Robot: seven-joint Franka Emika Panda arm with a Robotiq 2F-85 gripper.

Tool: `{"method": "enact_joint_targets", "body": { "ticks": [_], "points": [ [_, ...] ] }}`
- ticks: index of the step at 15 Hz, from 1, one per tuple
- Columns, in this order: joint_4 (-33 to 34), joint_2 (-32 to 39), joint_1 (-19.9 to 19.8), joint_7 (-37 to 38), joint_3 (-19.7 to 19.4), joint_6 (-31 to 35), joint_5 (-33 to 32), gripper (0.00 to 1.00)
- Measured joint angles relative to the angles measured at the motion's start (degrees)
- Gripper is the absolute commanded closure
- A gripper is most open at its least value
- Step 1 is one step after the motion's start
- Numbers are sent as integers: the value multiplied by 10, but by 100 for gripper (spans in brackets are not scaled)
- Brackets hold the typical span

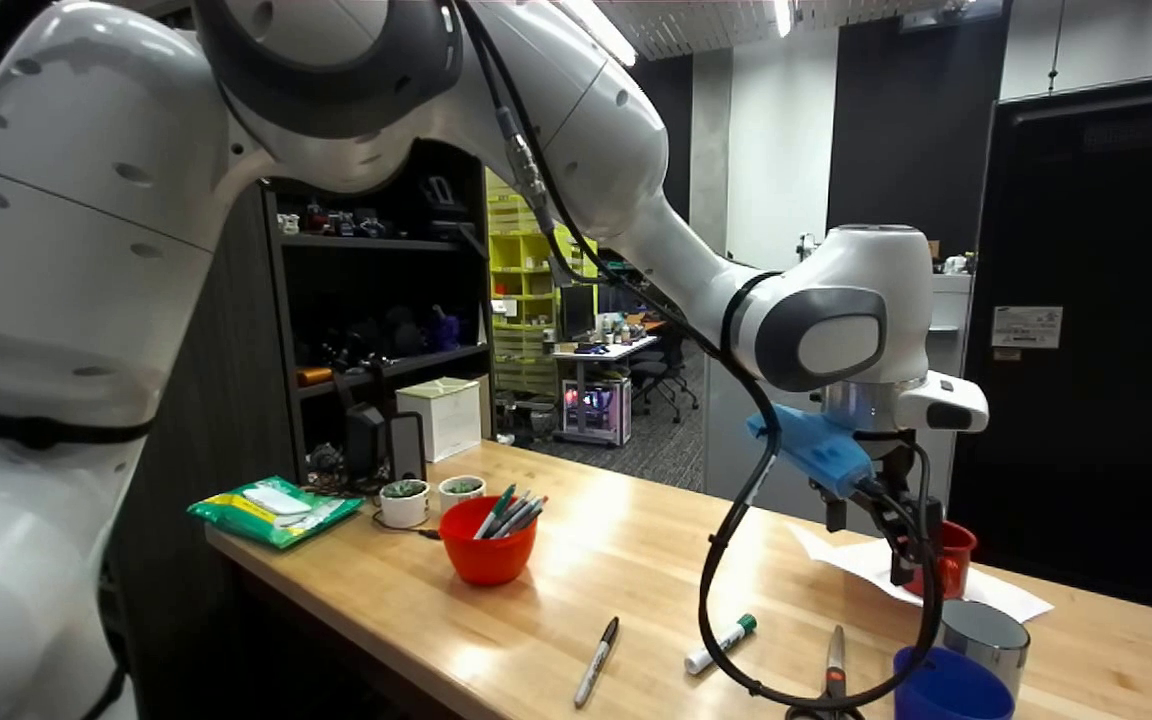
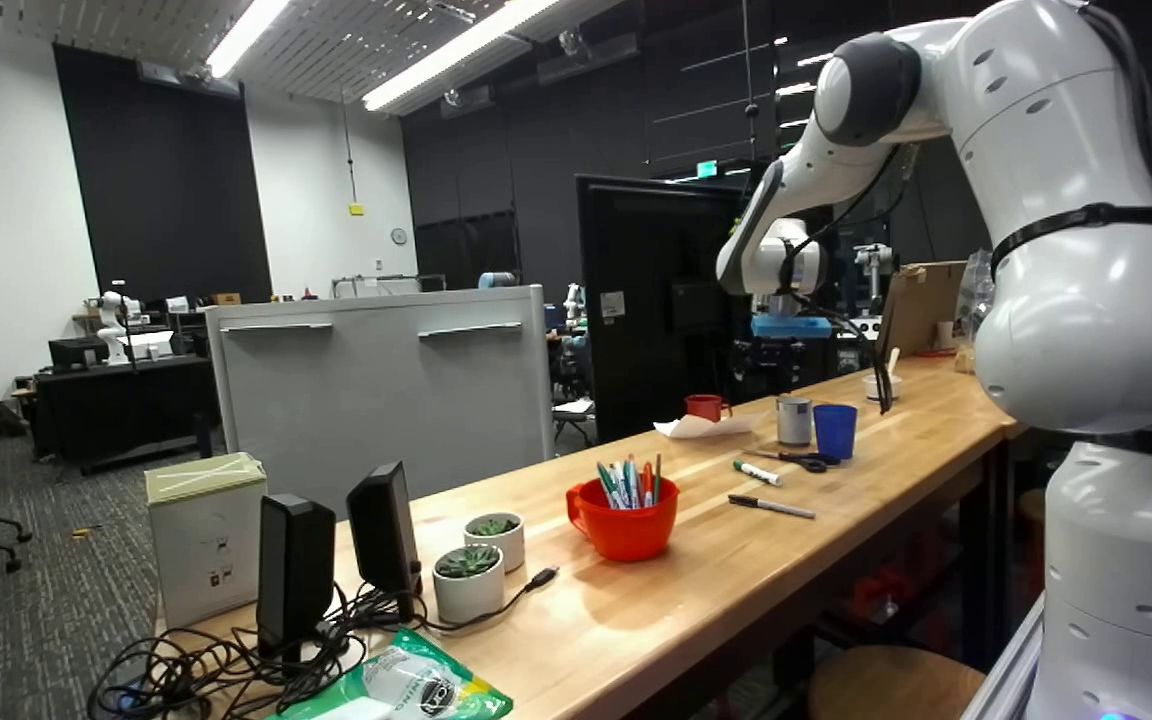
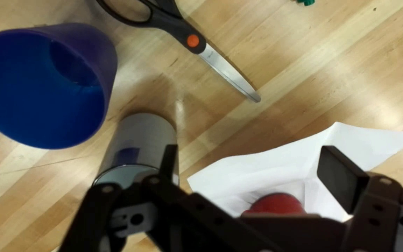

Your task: Move the blue cup to the left

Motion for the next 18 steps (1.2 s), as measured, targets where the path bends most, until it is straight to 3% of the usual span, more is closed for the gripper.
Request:
{"method": "enact_joint_targets", "body": {
  "ticks": [11, 18],
  "points": [
    [1, 4, -3, -3, 5, 6, -1, 0],
    [1, 5, -3, -105, 11, 19, -39, 0]
  ]
}}
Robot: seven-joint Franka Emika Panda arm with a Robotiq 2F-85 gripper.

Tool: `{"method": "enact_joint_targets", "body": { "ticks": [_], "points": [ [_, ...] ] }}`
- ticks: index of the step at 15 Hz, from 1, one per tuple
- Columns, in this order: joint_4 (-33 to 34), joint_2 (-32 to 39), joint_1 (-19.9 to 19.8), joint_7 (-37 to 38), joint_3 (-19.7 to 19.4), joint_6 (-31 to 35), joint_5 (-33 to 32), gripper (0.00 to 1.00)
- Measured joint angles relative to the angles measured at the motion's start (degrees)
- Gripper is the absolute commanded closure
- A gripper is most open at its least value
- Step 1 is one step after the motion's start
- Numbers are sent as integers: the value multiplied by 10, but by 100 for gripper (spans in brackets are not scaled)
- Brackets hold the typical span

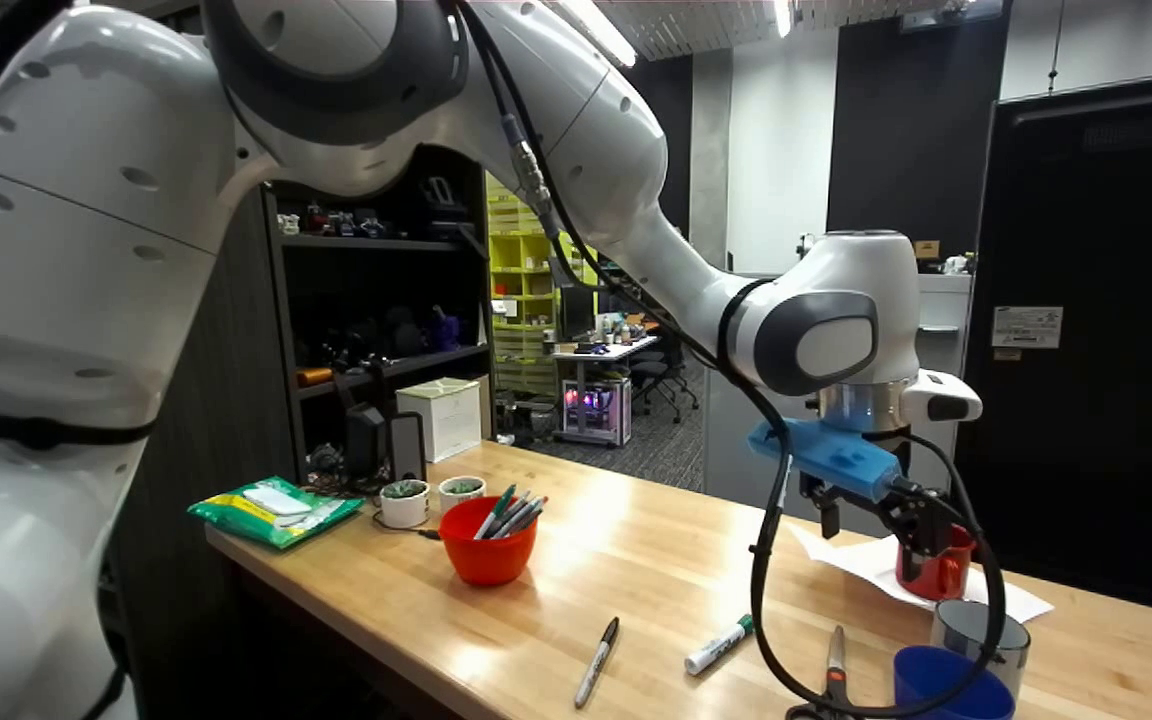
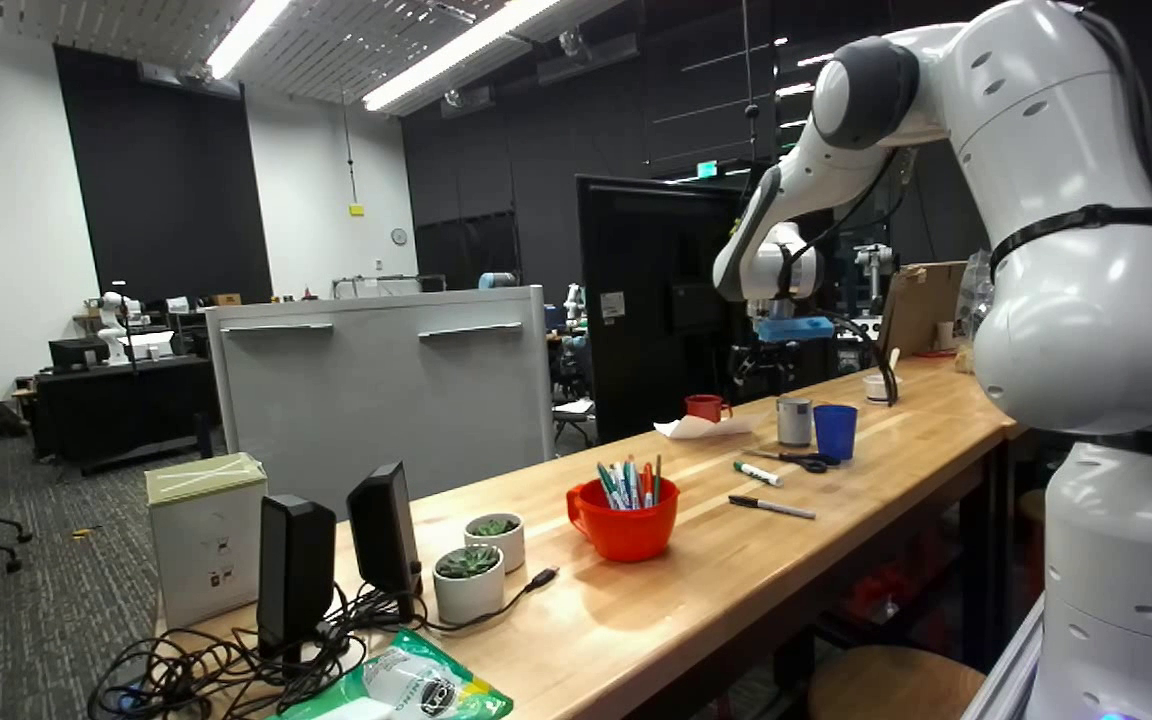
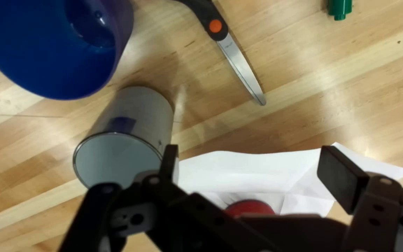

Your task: Move the blue cup to the left

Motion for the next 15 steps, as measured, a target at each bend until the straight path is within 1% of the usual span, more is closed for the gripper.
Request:
{"method": "enact_joint_targets", "body": {
  "ticks": [2, 4, 11, 15],
  "points": [
    [0, 0, -1, -31, 1, -1, -8, 0],
    [0, 1, -6, -44, 0, -5, -20, 0],
    [0, 1, -23, -39, -31, -45, -65, 0],
    [-11, 0, -23, -38, -36, -71, -82, 0]
  ]
}}
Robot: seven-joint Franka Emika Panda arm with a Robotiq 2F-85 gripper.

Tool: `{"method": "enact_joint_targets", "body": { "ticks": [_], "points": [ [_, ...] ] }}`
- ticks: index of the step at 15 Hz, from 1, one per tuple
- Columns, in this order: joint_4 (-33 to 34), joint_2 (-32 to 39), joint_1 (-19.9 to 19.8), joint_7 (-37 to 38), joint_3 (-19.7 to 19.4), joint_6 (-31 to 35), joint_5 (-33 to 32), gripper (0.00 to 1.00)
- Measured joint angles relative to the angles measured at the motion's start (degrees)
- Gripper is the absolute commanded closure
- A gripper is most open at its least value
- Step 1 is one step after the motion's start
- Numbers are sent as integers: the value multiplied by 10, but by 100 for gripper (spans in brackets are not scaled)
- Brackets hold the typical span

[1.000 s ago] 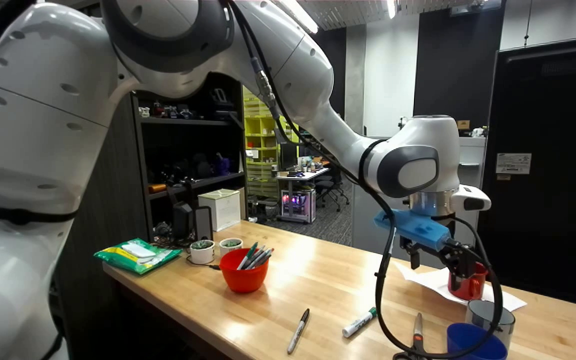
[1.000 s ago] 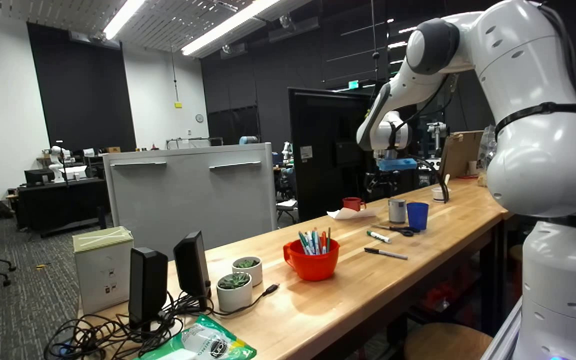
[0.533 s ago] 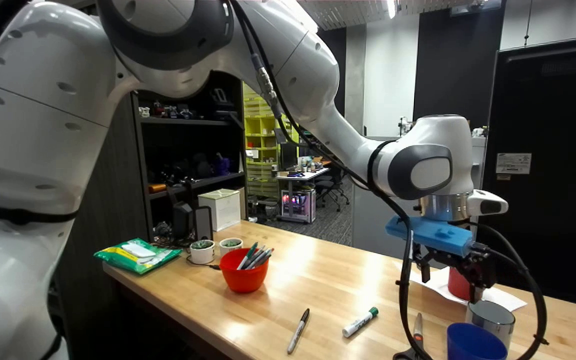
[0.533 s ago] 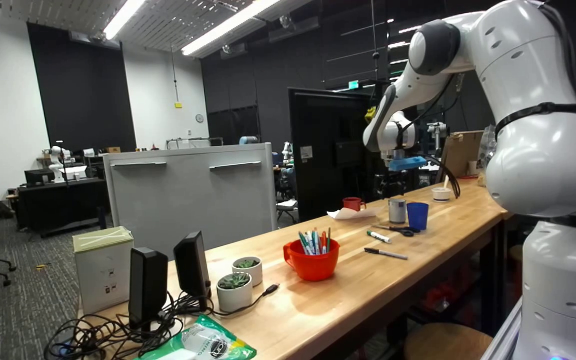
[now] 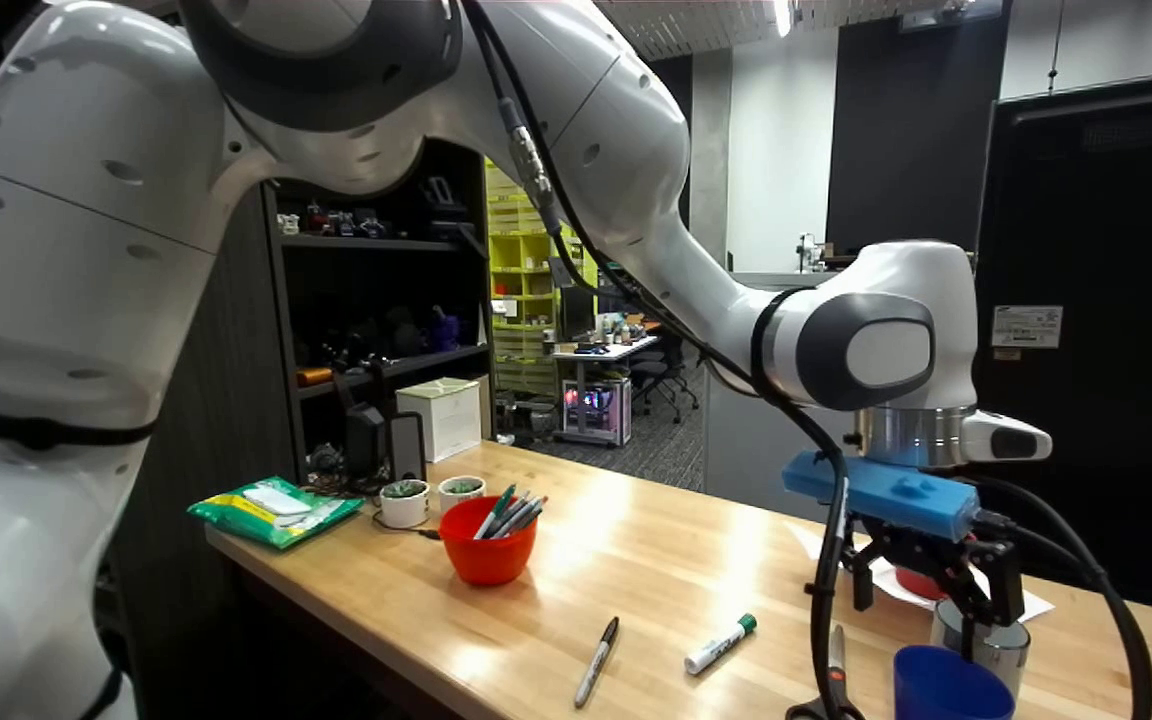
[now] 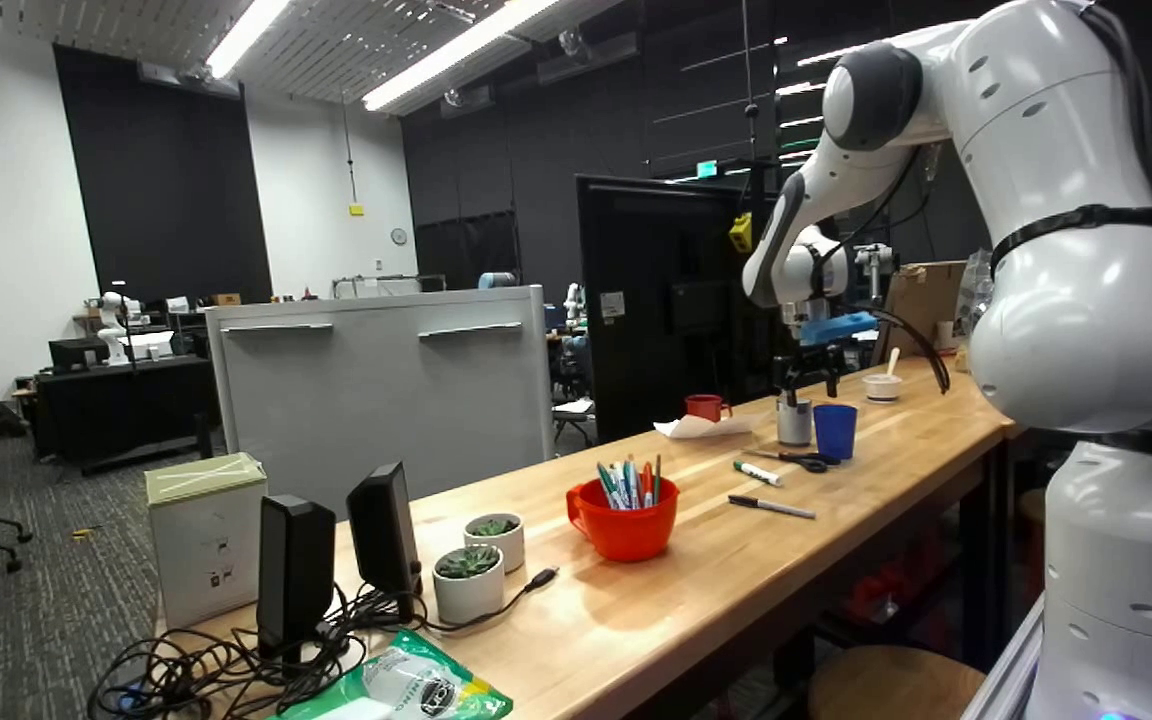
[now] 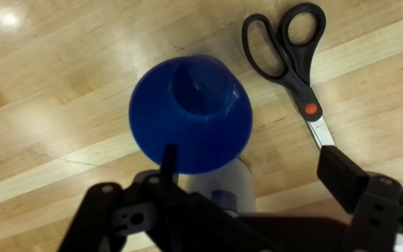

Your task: Move the blue cup to the left

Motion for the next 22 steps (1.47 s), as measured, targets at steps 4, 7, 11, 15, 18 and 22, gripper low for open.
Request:
{"method": "enact_joint_targets", "body": {
  "ticks": [4, 7, 11, 15, 18, 22],
  "points": [
    [-19, -2, 1, 2, 0, -7, -15, 0],
    [-31, -4, 1, 2, 0, -7, -17, 0],
    [-45, -4, 1, 0, 2, 0, -14, 29],
    [-52, -4, 0, -10, 10, 18, -1, 52],
    [-52, -4, 0, -23, 16, 24, 13, 76],
    [-52, -4, 0, -37, 19, 27, 26, 100]
  ]
}}
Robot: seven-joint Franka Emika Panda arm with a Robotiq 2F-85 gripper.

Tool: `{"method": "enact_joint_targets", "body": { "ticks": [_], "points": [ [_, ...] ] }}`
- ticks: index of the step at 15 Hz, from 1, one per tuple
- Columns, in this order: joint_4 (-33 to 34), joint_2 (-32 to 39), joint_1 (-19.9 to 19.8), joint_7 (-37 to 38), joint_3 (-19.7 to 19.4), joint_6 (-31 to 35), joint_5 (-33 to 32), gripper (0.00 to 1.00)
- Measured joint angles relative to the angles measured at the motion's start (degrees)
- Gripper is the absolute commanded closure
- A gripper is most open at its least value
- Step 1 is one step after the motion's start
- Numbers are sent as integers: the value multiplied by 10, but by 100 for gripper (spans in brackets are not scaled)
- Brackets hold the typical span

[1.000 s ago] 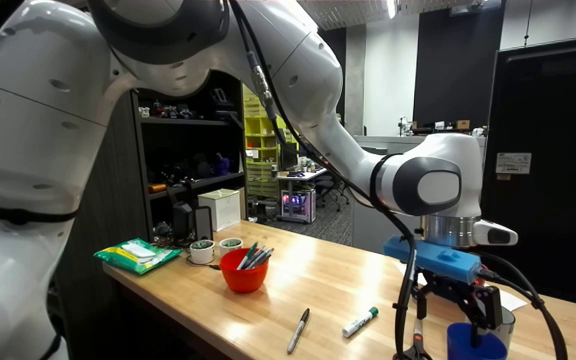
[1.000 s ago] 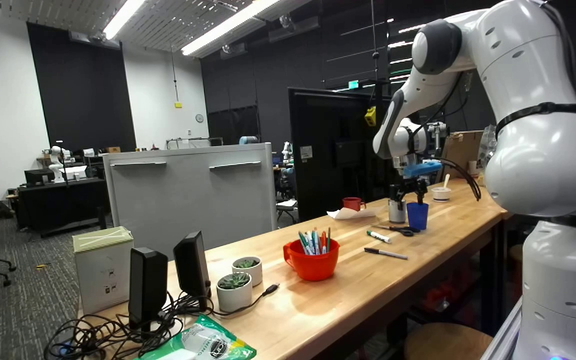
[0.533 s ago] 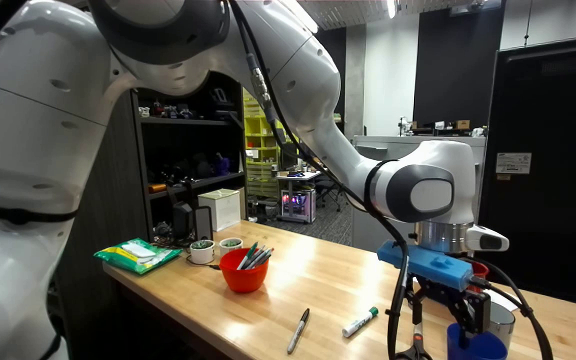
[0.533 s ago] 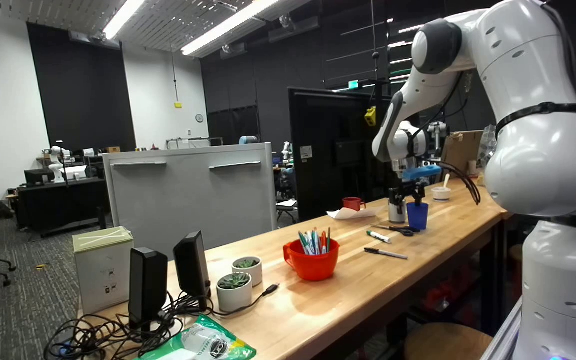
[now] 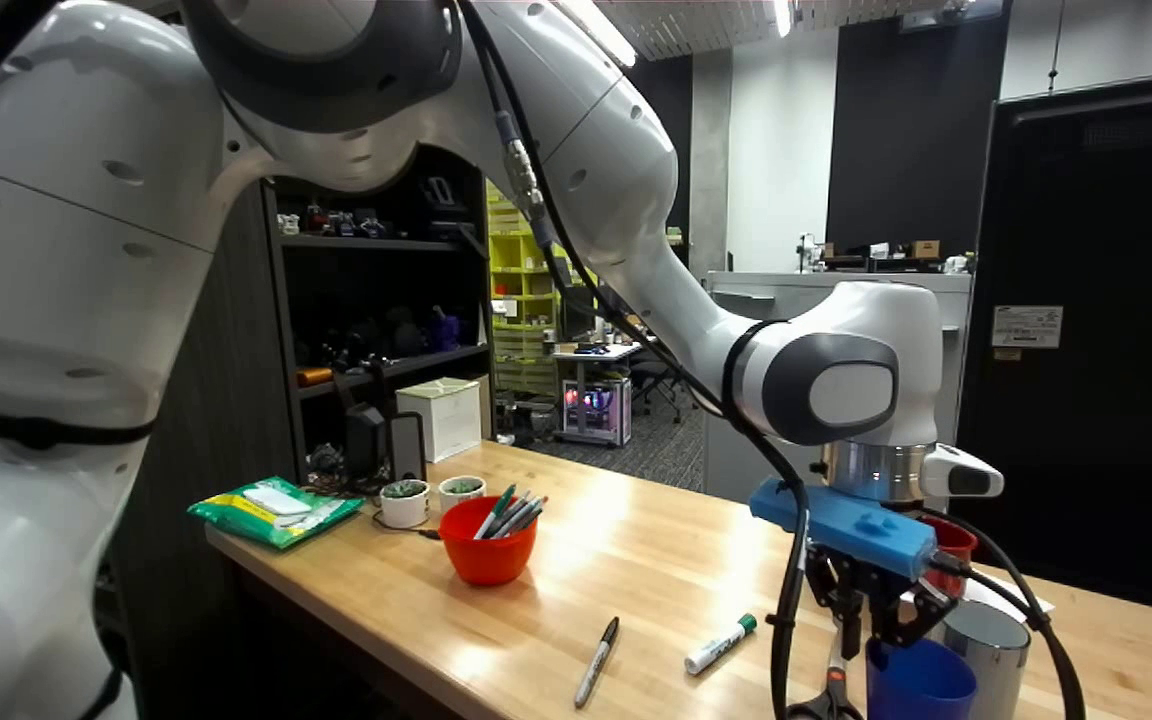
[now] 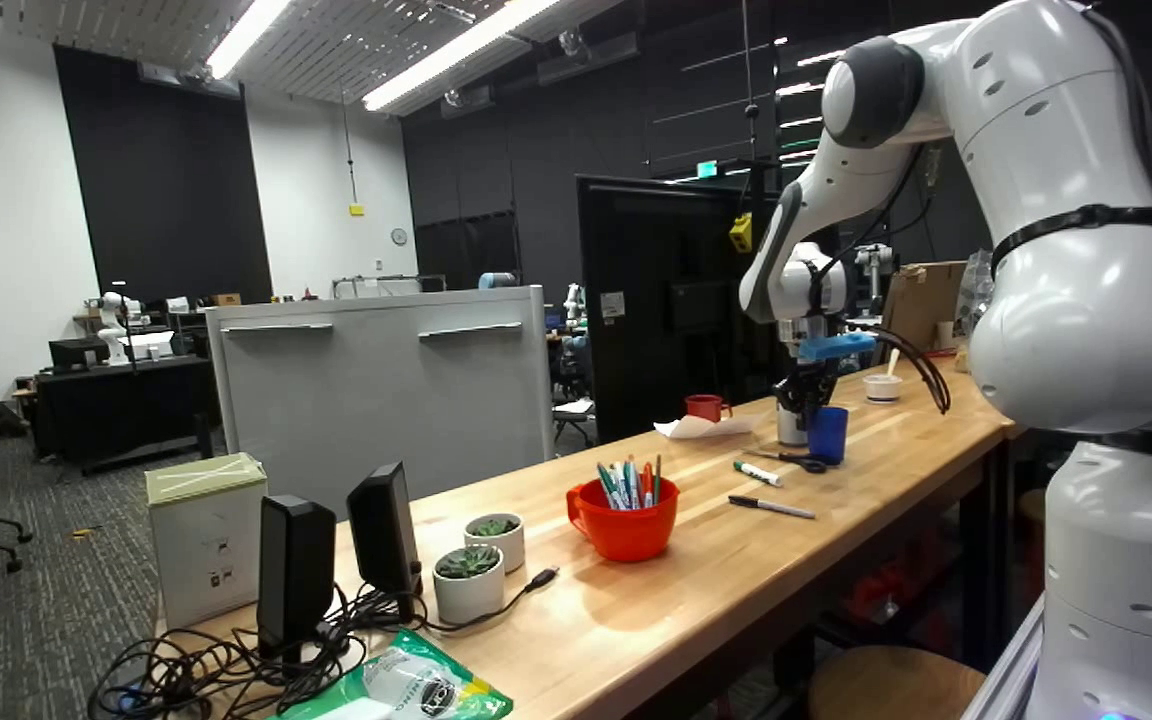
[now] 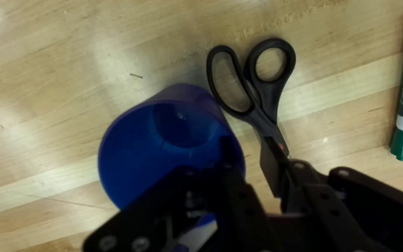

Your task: Move the blue cup to the left

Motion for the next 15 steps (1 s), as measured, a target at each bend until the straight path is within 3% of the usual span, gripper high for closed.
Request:
{"method": "enact_joint_targets", "body": {
  "ticks": [8, 15],
  "points": [
    [3, -2, -1, -7, 0, 23, 2, 99],
    [-7, -41, 14, -33, 10, 48, -43, 99]
  ]
}}
